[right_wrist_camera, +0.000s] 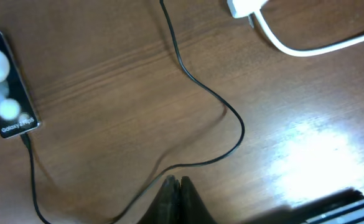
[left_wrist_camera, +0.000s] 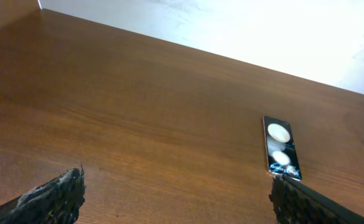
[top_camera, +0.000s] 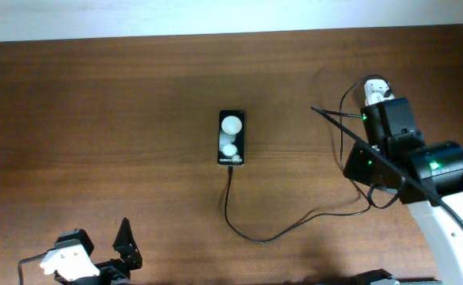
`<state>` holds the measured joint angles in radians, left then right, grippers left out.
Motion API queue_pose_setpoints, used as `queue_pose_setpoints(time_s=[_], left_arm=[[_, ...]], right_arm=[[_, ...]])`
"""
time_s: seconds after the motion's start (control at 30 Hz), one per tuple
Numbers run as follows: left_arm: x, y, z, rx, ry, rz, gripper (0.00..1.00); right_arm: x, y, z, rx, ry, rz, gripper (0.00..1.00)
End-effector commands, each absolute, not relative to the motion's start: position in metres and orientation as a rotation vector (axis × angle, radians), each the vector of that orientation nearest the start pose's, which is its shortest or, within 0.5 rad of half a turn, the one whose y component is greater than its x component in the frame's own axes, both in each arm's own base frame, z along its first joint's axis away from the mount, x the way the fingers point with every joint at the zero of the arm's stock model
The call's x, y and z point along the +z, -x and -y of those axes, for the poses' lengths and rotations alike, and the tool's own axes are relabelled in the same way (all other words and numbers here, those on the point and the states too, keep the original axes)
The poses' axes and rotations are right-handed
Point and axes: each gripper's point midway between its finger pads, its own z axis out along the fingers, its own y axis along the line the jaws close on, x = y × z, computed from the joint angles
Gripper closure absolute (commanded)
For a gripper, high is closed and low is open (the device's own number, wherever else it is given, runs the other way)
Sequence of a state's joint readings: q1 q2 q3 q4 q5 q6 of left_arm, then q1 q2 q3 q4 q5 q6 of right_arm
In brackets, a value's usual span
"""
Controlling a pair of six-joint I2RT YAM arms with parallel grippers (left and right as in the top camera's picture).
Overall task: Plug charger to phone and switch on socket
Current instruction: 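Release the cable and move the right gripper to the power strip, then position the right gripper over the power strip's red switch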
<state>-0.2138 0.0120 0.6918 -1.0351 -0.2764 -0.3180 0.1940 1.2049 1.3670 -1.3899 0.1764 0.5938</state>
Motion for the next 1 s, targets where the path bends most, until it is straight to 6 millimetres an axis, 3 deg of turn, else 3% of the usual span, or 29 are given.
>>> queue_pose_setpoints(time_s=[0.0,0.2,0.4,0.63,0.97], left_arm=[[0.234,-0.140,-0.017,-0.103,0.287,-1.889,0.01],[0.234,-0.140,-0.017,-0.103,0.287,-1.889,0.01],[0.234,-0.140,-0.017,-0.103,0.287,-1.889,0.01],[0.234,-0.140,-0.017,-0.103,0.287,-1.889,0.01],[0.234,-0.140,-0.017,-0.103,0.287,-1.889,0.01]], right_arm=[[0.238,-0.243,-0.006,-0.052,-0.622,-2.652,0.96],[0.228,-0.246,0.024,0.009,-0.742,-2.689,0.96],[0.200,-0.255,0.047,0.046,-0.832,-2.797,0.96],[0.170,-0.268,0.050,0.037,-0.869,-2.894,0.96],[0.170,-0.283,0.048,0.080,-0.819,-2.858,0.96]])
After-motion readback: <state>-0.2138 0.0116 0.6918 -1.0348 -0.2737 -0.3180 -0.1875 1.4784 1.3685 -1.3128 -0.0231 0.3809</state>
